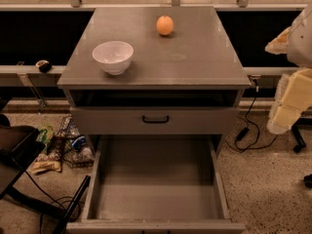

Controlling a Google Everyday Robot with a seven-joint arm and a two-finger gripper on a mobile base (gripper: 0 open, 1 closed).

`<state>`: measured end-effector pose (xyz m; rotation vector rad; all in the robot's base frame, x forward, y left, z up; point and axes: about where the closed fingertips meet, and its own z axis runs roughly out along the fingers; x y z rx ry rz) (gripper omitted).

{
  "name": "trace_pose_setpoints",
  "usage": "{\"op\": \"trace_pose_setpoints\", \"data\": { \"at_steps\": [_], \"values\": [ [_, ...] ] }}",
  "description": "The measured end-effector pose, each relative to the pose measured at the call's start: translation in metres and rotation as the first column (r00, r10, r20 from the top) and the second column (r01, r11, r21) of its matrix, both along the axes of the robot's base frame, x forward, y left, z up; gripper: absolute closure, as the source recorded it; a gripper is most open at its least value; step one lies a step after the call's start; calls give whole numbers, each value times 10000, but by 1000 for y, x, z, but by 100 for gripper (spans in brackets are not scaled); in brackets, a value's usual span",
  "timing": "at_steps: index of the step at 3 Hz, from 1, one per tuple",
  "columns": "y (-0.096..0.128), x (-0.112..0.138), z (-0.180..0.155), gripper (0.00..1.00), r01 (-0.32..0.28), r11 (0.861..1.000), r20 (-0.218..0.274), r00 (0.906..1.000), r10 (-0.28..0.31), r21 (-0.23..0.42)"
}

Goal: Place orange into middle drawer

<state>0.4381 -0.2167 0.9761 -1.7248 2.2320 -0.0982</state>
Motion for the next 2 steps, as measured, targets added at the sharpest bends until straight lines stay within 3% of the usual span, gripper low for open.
{"op": "trace_pose_setpoints", "data": {
  "at_steps": [1, 2],
  "values": [
    [0, 0, 0, 0, 0, 10000, 3, 10000, 0, 1],
    [-3, 24, 0, 0, 11, 9991, 794, 9968, -44, 414]
  ]
}}
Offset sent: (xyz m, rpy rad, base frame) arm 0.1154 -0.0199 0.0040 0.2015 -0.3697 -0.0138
